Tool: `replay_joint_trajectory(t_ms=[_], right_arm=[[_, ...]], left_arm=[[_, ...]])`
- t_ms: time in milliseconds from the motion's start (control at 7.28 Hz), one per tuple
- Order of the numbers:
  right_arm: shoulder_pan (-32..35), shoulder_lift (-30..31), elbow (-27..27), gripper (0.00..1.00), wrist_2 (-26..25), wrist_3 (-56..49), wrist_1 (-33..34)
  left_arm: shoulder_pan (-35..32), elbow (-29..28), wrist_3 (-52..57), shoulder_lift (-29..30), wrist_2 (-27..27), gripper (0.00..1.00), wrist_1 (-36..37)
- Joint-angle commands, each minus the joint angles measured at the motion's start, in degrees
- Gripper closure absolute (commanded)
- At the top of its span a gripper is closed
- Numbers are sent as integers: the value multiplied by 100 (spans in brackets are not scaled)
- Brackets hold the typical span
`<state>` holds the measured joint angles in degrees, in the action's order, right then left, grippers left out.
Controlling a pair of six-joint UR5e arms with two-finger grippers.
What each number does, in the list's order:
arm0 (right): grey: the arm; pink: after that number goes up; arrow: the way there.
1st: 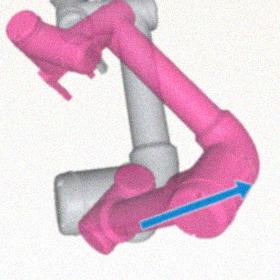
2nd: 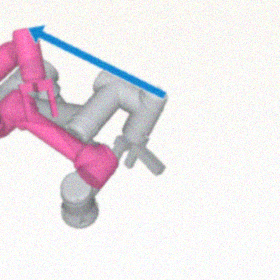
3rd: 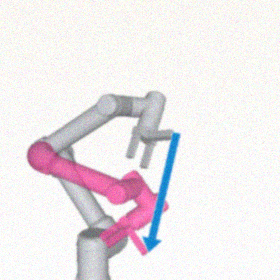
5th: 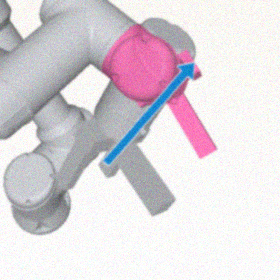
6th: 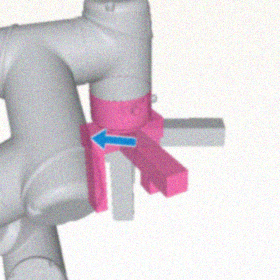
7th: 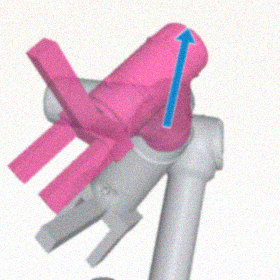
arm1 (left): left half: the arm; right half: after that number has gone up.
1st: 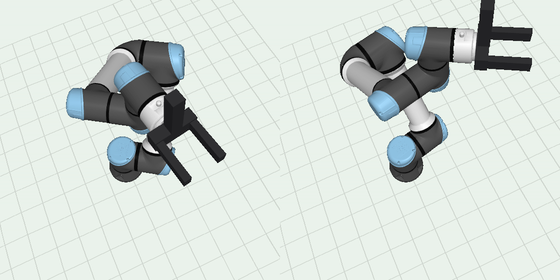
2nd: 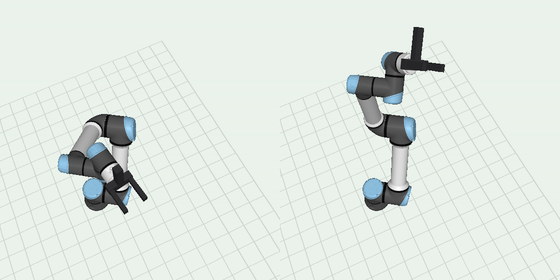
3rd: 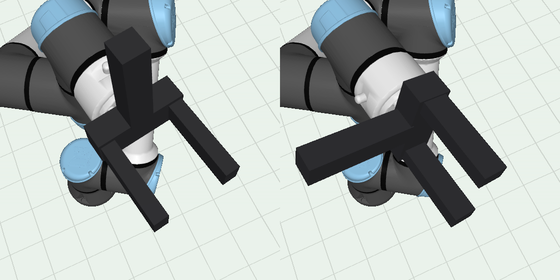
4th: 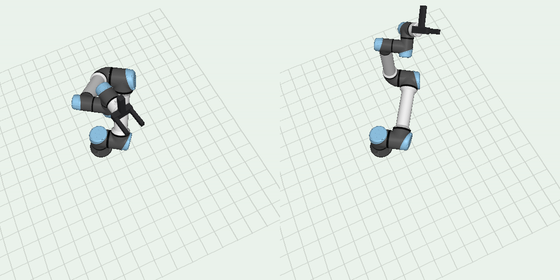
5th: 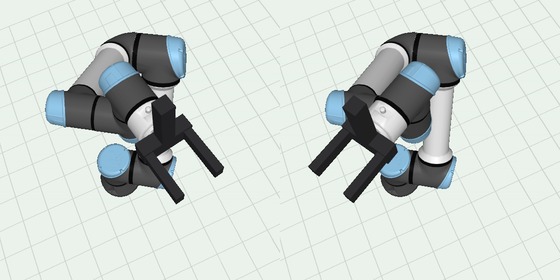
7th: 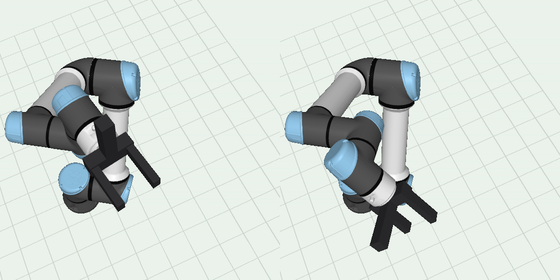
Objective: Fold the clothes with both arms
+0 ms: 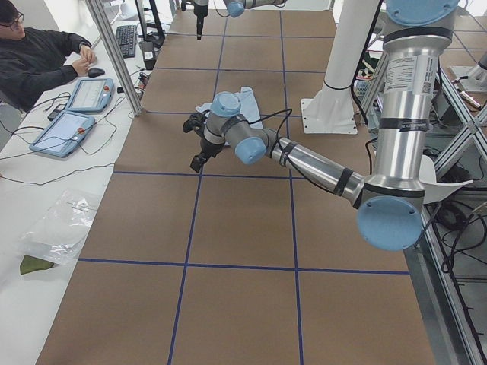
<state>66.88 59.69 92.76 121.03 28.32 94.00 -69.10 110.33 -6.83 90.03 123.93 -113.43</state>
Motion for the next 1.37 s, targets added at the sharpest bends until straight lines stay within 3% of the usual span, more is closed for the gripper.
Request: replay_joint_trajectory(t_ms=[0,137,275,550,687,825,962,1099,1237], right_arm=[[1428,1284,215,0,1061,-2400,-40],[1947,1786,251,0,1115,-3315,-31],[2283,2487,399,0,1290,-3472,-22],[2339,3308,437,0,1301,-3447,-40],[2347,3338,410,0,1274,-3343,-22],[2347,3390,418,0,1300,-3220,-92],[2347,3400,418,0,1283,-3210,-449],[2347,3400,401,0,1274,-3210,-470],[2347,3408,410,0,1274,-3219,-470]], left_arm=[[-1373,-168,2151,-617,500,0,223],[-1796,-361,2821,-636,500,0,425],[-2157,-702,3176,-758,527,0,436],[-2336,-1237,3109,-988,247,0,383],[-2789,-1381,3101,-962,124,0,348],[-3498,-1382,3074,-892,366,0,452],[-3505,-1496,2361,-891,856,0,1001],[-3497,-1444,1275,-969,991,0,1103],[-3262,-1435,933,-961,966,0,1112]])
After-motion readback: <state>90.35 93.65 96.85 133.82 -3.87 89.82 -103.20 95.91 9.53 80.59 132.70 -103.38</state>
